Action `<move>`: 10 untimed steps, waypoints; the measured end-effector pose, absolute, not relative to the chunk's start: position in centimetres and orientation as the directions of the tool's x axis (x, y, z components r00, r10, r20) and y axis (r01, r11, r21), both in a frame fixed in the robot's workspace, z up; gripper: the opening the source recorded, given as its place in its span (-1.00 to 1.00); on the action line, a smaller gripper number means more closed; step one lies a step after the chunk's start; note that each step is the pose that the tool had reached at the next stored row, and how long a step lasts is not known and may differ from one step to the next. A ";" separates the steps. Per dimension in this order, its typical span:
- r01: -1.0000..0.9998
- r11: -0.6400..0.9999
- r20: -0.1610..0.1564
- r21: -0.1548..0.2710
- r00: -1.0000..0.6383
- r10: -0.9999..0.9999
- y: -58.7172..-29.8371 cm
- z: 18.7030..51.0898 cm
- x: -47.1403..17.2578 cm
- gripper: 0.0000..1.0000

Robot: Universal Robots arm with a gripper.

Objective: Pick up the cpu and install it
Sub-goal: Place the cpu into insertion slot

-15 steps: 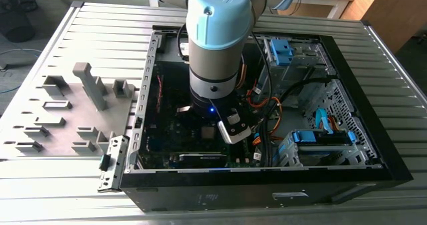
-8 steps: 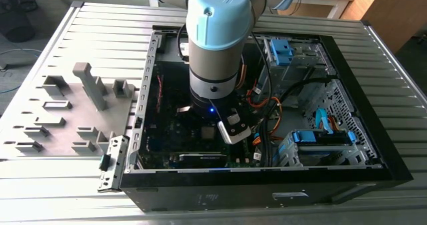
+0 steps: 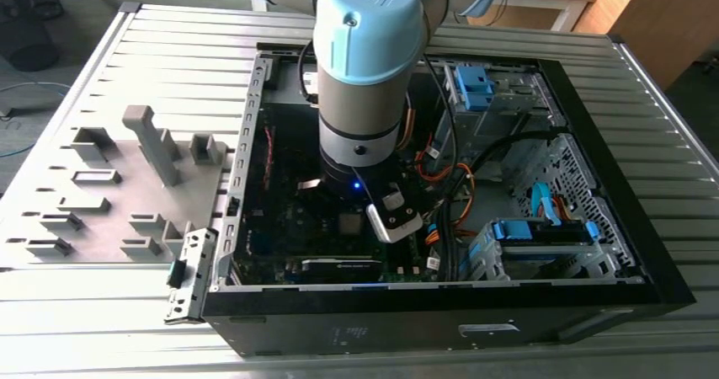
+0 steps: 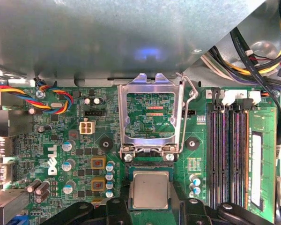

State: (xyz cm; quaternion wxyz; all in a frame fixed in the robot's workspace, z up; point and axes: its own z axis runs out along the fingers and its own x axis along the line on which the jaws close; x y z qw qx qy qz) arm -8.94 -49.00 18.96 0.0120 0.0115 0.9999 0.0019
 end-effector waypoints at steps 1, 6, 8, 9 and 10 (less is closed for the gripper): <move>0.023 1.000 -0.024 0.004 -0.999 0.023 -49.0 18.9 -8.9 -0.10; 0.023 1.000 -0.024 0.004 -0.999 0.023 -49.0 18.9 -8.9 0.01; 0.023 1.000 -0.024 0.004 -0.999 0.023 -49.0 19.0 -8.9 0.01; 0.023 1.000 -0.024 0.004 -0.999 0.023 -49.0 19.0 -8.9 0.01; 0.023 1.000 -0.024 0.004 -0.999 0.023 -49.0 19.1 -8.9 0.01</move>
